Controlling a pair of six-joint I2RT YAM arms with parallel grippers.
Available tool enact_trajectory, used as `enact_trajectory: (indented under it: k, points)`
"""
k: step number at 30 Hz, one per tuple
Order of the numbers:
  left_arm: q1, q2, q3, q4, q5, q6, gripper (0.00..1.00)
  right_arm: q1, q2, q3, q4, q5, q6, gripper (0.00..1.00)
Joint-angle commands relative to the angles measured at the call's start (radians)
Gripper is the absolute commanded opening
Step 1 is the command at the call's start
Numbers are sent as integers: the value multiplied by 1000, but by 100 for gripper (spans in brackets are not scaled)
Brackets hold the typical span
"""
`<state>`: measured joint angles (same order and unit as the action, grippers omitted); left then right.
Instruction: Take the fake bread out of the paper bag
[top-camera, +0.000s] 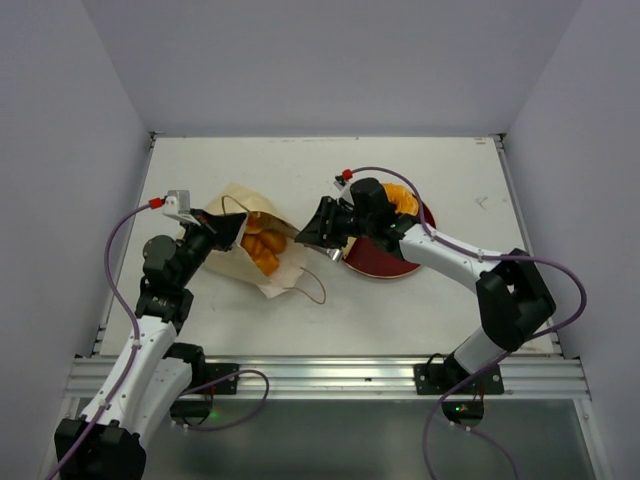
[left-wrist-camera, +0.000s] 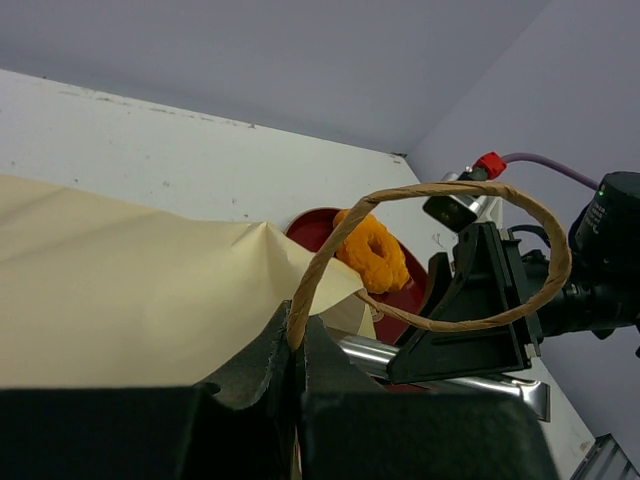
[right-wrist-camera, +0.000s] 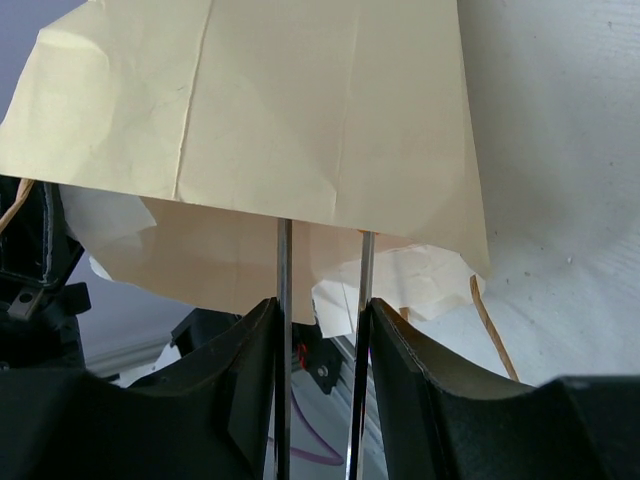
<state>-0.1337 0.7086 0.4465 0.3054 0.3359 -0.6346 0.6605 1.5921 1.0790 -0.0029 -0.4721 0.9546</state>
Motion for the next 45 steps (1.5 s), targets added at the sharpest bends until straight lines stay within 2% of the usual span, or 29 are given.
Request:
enact_trajectory:
  k: [1, 5, 6, 10, 14, 19, 25, 39, 45]
  points:
    - [-10, -9, 8, 69, -3, 6, 0, -7, 20, 48, 75, -13, 39, 43]
    - [-15, -3, 4, 78, -5, 3, 0, -7, 32, 45, 89, -33, 50, 35]
    - [-15, -1, 6, 78, -5, 3, 0, -7, 34, 42, 90, -37, 50, 27]
    - [-17, -1, 6, 74, -14, 18, 0, -13, 22, 30, 109, -62, 47, 10]
    - [-15, 2, 1, 67, -34, 35, 0, -48, -23, 22, 110, -120, 33, 1]
    - [-17, -6, 0, 64, -61, 52, 0, -105, -83, 4, 70, -210, -19, 0]
    - [-17, -15, 14, 57, -89, 67, 0, -136, -121, 1, -107, -327, -192, 0]
    - [-15, -24, 49, 6, -103, 102, 0, -163, -282, 33, -480, -421, -621, 0]
    - [-15, -52, 40, -20, -109, 115, 0, -179, -357, 50, -604, -401, -755, 0]
